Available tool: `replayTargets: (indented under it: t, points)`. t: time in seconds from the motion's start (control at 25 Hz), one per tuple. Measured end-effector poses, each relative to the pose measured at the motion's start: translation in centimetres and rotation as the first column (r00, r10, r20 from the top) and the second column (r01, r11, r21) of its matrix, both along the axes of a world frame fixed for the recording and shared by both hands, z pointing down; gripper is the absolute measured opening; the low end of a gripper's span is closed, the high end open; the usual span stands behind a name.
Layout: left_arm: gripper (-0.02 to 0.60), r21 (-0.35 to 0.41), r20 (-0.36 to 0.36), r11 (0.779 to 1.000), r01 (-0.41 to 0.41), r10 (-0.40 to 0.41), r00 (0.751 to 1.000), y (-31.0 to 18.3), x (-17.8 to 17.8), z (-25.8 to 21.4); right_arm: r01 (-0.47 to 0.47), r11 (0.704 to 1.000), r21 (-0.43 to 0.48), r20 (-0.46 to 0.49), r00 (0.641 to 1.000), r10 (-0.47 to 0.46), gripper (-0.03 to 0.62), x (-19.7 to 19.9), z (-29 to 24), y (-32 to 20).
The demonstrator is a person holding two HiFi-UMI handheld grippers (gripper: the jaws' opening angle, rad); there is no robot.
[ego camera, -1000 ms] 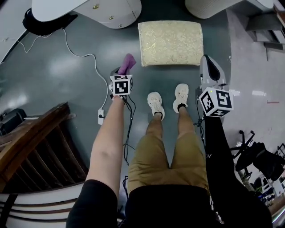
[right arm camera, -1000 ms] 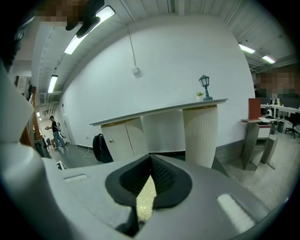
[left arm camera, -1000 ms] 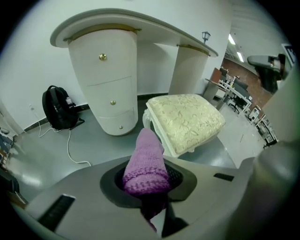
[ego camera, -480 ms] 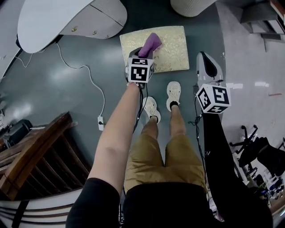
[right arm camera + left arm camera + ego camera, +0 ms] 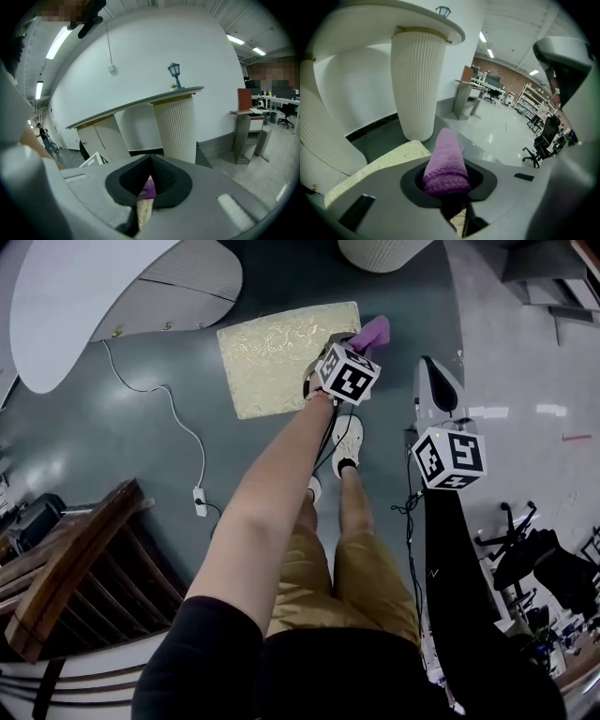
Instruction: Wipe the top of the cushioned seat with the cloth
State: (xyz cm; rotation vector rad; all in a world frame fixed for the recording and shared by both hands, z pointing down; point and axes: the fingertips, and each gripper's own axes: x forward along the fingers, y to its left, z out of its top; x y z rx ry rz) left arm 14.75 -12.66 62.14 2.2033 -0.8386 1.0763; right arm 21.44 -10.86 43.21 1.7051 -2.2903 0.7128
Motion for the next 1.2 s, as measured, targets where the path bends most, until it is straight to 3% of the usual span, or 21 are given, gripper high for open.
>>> replayTargets:
  t: [0.12,0.36,0.56,0.76,0.96,1.04,1.2]
  points:
    - [0.085,-0.004,0.058,1.0,-0.013,0.013,0.998,-0.5,-0.4,1.7,-0.006,1.0,-0.012,0.002,1.0,0.006,0.0,1.0,0.8,-0.1]
    - [0.086,0.007,0.077,0.999,0.05,-0.05,0.996,-2.1,-4.3,1.6,0.014,1.0,-0.026,0.012,1.0,-0.014,0.0,-0.6,1.9,0.1]
    - [0.086,-0.004,0.098,0.976,0.22,-0.218,0.971,-3.0,-11.2,1.6,0.05,0.999,-0.016,0.017,0.999,-0.05,0.0,-2.8,1.5,-0.2]
    - [0.086,-0.011,0.136,0.91,0.414,-0.408,0.903,-2.6,-20.6,1.8,0.095,0.995,-0.011,0.022,0.995,-0.095,0.0,-5.7,1.4,-0.7]
    - [0.086,0.012,0.218,0.857,0.515,-0.505,0.835,-0.4,-29.9,1.9,0.151,0.988,-0.01,0.023,0.988,-0.151,0.0,-8.5,1.5,-0.9]
    - [0.086,0.009,0.249,0.82,0.573,-0.556,0.793,0.8,-33.2,1.7,0.162,0.987,-0.007,0.02,0.987,-0.162,0.0,-9.1,1.4,-0.9]
    - [0.084,0.007,0.301,0.717,0.697,-0.666,0.683,3.4,-38.5,1.5,0.168,0.986,-0.004,0.028,0.986,-0.167,0.0,-10.0,1.4,-1.2]
